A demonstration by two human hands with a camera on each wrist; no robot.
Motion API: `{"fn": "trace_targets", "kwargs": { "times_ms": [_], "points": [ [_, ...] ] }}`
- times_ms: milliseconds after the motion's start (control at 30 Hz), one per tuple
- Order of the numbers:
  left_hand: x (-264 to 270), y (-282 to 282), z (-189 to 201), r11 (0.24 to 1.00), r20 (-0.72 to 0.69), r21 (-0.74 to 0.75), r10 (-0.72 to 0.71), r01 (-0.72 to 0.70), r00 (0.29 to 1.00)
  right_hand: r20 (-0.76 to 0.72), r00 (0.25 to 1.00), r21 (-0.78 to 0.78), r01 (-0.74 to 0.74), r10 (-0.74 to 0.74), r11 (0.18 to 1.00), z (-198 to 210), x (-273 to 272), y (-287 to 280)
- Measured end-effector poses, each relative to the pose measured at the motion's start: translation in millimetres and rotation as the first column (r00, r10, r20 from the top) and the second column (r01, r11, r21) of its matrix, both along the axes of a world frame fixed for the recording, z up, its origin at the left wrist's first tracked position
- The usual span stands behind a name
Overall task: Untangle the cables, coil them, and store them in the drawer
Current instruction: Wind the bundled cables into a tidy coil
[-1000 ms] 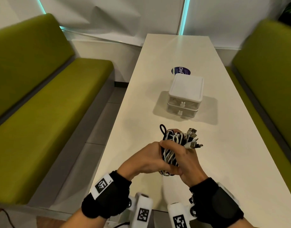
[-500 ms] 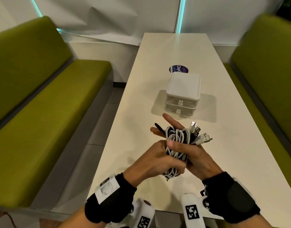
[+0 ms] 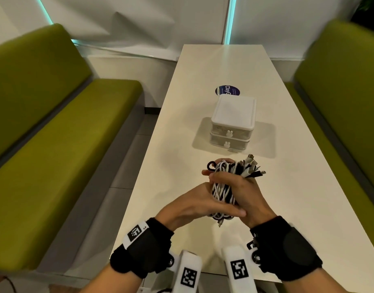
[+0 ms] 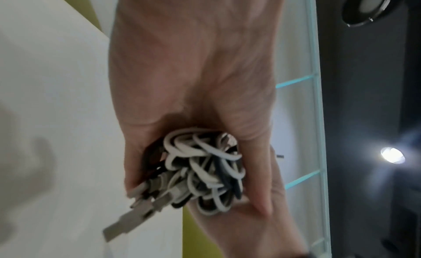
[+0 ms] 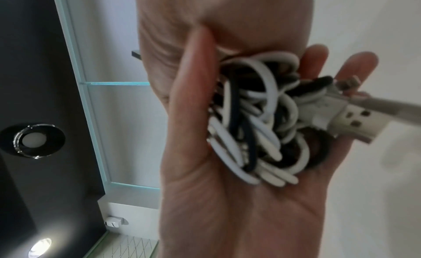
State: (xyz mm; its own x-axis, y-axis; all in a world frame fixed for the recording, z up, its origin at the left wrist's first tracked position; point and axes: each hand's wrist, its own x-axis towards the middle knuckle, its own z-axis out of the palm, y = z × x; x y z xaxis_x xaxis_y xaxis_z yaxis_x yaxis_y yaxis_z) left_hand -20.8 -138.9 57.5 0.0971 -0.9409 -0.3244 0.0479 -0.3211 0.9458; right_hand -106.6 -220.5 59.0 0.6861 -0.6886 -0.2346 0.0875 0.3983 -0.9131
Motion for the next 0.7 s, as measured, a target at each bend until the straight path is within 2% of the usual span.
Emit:
{"fn": "trace_targets", "kwargs": {
  "times_ms": [133,233,333,433,533,633,700],
  "points": [
    [0,-12,1,0.996,0.023,-0.012,-0.087,0.088,0.996,-0.061,0.995,0.021,0.077,-0.076,0.997,-1,-3,-5],
    [-5,-26,5,0.991,0.09,0.0,-0.132,0.132,0.987,-0.016,0.989,0.096,0.146,-0.145,0.985,-2,-7,-18],
    [-8,-46,10,0.987,0.171,0.008,-0.159,0.16,0.972,0.014,0.993,0.121,0.117,-0.12,0.986,-3,-10,-36],
    [-8,-64,11,0.992,0.284,0.014,-0.125,0.126,0.951,-0.012,0.999,0.158,0.05,-0.049,0.986,0,-12,-54],
    [-11,-83,8,0.999,0.367,-0.006,-0.029,0.033,0.93,-0.055,0.995,0.113,0.089,-0.084,0.99,4,-6,-70],
    [-9,-100,2,0.999,0.36,0.016,0.031,-0.039,0.933,-0.102,0.986,0.052,0.137,-0.131,0.989,2,2,-85],
    [-3,-110,-4,0.999,0.348,0.029,0.021,-0.033,0.937,-0.121,0.986,0.038,0.123,-0.118,0.992,-1,7,-95]
  ]
}}
